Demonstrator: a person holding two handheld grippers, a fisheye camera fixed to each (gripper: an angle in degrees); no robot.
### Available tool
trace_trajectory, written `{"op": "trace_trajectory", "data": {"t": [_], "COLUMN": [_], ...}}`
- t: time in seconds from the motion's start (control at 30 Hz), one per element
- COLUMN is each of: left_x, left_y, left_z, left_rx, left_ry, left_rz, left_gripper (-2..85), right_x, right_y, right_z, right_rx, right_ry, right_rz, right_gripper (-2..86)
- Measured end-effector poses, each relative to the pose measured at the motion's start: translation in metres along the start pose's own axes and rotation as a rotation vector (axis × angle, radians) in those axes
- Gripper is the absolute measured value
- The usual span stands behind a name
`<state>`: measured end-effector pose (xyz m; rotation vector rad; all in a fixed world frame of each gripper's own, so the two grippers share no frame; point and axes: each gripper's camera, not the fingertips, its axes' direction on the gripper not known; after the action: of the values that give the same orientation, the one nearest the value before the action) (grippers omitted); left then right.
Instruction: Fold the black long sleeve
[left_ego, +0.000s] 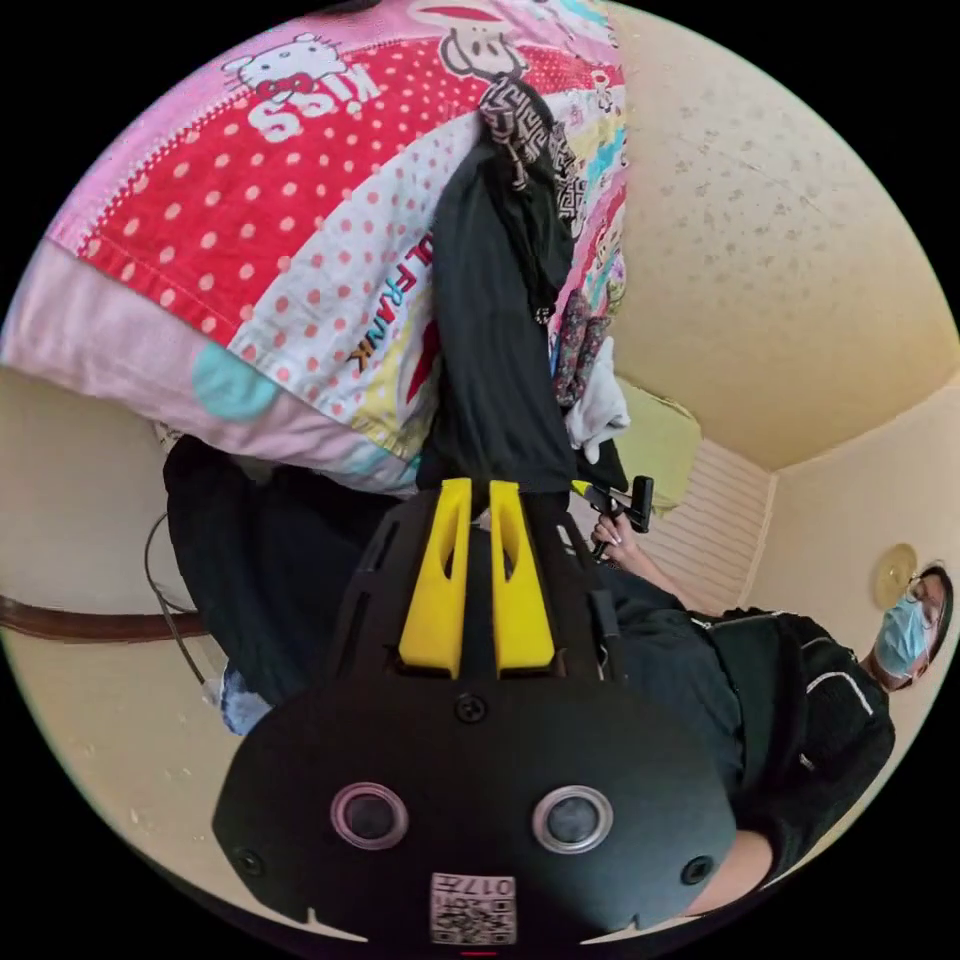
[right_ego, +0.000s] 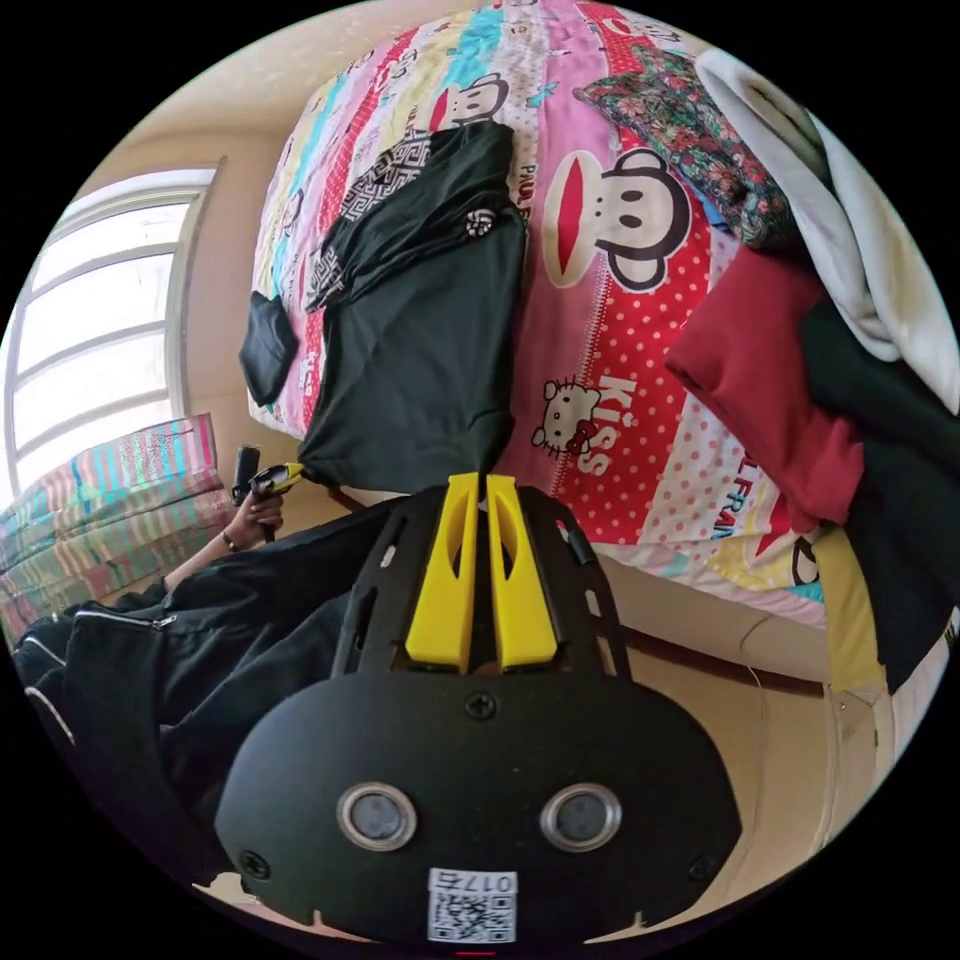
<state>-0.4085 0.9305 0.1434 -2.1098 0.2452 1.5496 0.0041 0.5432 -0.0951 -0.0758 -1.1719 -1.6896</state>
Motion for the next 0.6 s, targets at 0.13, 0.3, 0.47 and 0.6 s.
{"op": "trace_trajectory", "data": {"t": [0.13, 0.3, 0.47, 0.6], "left_x": [0.057, 0.129, 0.127, 0.079], "left_y": [0.019, 0.034, 0.069, 0.119], "left_z": [-0.040, -0.080, -0.079, -0.070], "left_rx": [0.088, 0.096, 0.066, 0.106], "left_ry": [0.013, -0.053, -0.022, 0.070], "left_rz": [0.119, 0.242, 0.228, 0.117], "left_gripper": [4.1, 3.3, 3.2, 3.1], "right_x": [-0.012, -0.032, -0.039, -0.014], "right_y": [0.001, 0.009, 0.047, 0.089], "right_z": [-0.057, -0.109, -0.113, -0.085], "right_rx": [0.096, 0.176, 0.205, 0.204], "right_ry": [-0.073, -0.055, -0.056, -0.111], "right_rz": [-0.116, -0.187, -0.197, -0.089], "right_gripper": [1.8, 1.9, 1.8, 1.8]}}
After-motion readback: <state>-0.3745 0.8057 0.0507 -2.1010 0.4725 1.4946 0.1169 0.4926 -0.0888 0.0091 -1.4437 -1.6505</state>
